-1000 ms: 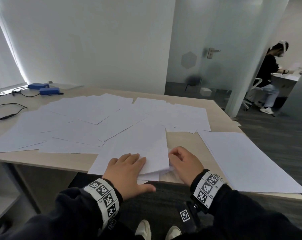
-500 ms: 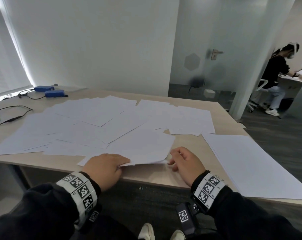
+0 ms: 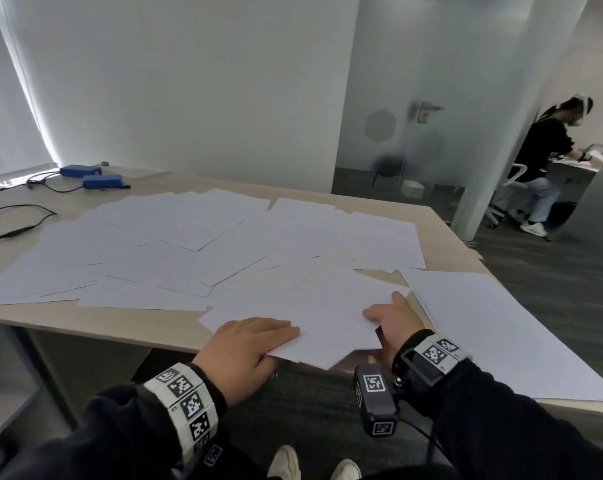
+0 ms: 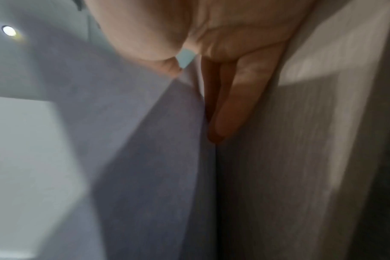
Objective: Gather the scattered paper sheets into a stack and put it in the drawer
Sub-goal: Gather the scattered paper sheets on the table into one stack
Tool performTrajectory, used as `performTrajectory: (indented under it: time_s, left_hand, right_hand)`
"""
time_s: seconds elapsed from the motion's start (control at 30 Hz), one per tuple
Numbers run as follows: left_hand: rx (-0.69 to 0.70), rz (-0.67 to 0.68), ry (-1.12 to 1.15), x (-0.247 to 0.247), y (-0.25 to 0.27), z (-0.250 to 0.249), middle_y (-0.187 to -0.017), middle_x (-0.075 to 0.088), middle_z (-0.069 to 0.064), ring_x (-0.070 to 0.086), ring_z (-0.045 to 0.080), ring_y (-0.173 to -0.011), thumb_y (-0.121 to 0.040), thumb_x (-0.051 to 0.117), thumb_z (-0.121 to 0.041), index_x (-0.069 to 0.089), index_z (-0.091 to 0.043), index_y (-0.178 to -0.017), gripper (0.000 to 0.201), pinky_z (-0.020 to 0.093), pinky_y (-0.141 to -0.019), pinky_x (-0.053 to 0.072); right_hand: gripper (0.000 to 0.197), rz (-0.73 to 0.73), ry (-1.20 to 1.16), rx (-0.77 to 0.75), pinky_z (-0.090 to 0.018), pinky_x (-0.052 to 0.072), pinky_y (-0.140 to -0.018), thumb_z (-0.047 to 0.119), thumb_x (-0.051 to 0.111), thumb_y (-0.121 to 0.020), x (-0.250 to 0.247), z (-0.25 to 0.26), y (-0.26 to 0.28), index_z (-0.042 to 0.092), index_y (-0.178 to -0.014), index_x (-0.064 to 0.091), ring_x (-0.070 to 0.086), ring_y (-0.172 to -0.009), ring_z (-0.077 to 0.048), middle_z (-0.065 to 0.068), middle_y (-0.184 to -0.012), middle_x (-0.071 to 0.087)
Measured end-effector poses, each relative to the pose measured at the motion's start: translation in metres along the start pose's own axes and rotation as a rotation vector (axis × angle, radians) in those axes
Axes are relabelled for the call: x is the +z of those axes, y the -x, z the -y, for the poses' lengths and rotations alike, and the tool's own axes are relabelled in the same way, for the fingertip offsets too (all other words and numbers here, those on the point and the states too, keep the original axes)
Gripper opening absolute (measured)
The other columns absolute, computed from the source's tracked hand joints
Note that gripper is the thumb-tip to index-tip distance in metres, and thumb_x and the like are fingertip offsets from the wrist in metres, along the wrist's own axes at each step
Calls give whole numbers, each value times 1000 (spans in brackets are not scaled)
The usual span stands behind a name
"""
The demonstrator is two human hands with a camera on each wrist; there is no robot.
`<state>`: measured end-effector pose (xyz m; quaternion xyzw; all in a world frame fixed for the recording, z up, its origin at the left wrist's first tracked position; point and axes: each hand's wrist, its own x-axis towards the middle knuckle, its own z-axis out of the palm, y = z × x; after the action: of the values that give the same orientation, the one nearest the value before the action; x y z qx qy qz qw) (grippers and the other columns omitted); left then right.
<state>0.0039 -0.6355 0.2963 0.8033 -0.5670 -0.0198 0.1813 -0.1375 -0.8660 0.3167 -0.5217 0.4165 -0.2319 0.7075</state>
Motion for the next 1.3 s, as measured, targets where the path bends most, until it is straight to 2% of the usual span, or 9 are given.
performTrajectory:
  time_s: [0.13, 0.33, 0.43, 0.57, 0.63, 0.8, 1.03, 1.2, 1.3]
  left_hand:
    - [-89, 60, 86, -11, -4, 2, -158, 18, -27, 11, 0, -149, -66, -3, -96, 22, -54, -149, 96, 40, -122, 13]
    - [-453, 136, -45, -21, -30, 21, -166, 3, -10, -1, 14, -153, -64, -4, -91, 6, -39, -157, 107, 48, -122, 5]
    - [-437, 193, -118, -17, -35, 23, -166, 5, -11, 0, 13, -153, -58, -7, -93, 4, -33, -158, 116, 48, -122, 5]
    - [-330, 154, -118, -11, -31, 15, -163, 19, -13, 10, 10, -152, -78, 13, -87, 14, -33, -157, 96, 45, -122, 8]
    - [-307, 96, -115, -10, -31, 13, -161, 24, -11, 18, 11, -150, -83, 22, -82, 18, -35, -155, 87, 42, -121, 11]
    - [-370, 182, -111, -8, -37, 13, -167, 3, -7, 0, 14, -153, -66, 8, -94, 1, -33, -158, 111, 46, -123, 4]
    - [-298, 46, -46, -8, -36, 3, -147, 40, -13, 33, 14, -141, -83, 32, -79, 22, -39, -152, 80, 42, -116, 21]
    - [-419, 72, -107, -2, -37, 3, -166, 9, -6, 4, 17, -153, -82, 30, -80, 10, -38, -156, 87, 46, -121, 8]
    - [-380, 93, -122, -3, -36, -2, -165, 16, -6, 11, 14, -152, -83, 26, -80, 8, -33, -157, 89, 44, -122, 11]
  right_hand:
    - [95, -36, 170, -73, -59, 47, -99, -14, 57, -87, 4, 3, 7, 26, -157, 8, 57, -114, -48, -4, -93, 53]
    - [106, -81, -25, -93, -63, 50, -92, 16, 71, -66, -1, 0, 0, 44, -151, 15, 63, -107, -37, -10, -138, 51]
    - [84, -45, -234, 88, -72, 48, -81, 26, 80, -59, -11, -5, -16, 35, -135, 46, 69, -96, -45, -18, -120, 66]
    - [38, -29, -89, 93, -53, 47, -99, 31, 77, -69, -14, 2, -9, 16, -103, 72, 66, -105, -37, -14, -115, 71]
    - [44, -29, 64, 83, -52, 46, -101, 33, 81, -61, -12, 3, -5, 13, -100, 73, 64, -108, -36, -13, -118, 69]
    - [13, 7, 197, 117, -61, 48, -96, 17, 70, -81, -6, 3, -1, 7, -88, 73, 66, -102, -43, -22, -111, 70]
    - [6, 53, 265, 65, -48, 46, -104, 10, 66, -89, -5, 4, 6, 7, -86, 70, 64, -109, -35, -16, -112, 70]
    - [5, 113, 397, 3, -50, 48, -103, 6, 67, -86, -4, 3, 9, 5, -85, 71, 66, -105, -36, -18, -109, 71]
    - [11, 108, 370, -7, -39, 51, -94, 10, 64, -89, -7, 3, 15, 1, -92, 69, 66, -97, -32, -15, -105, 71]
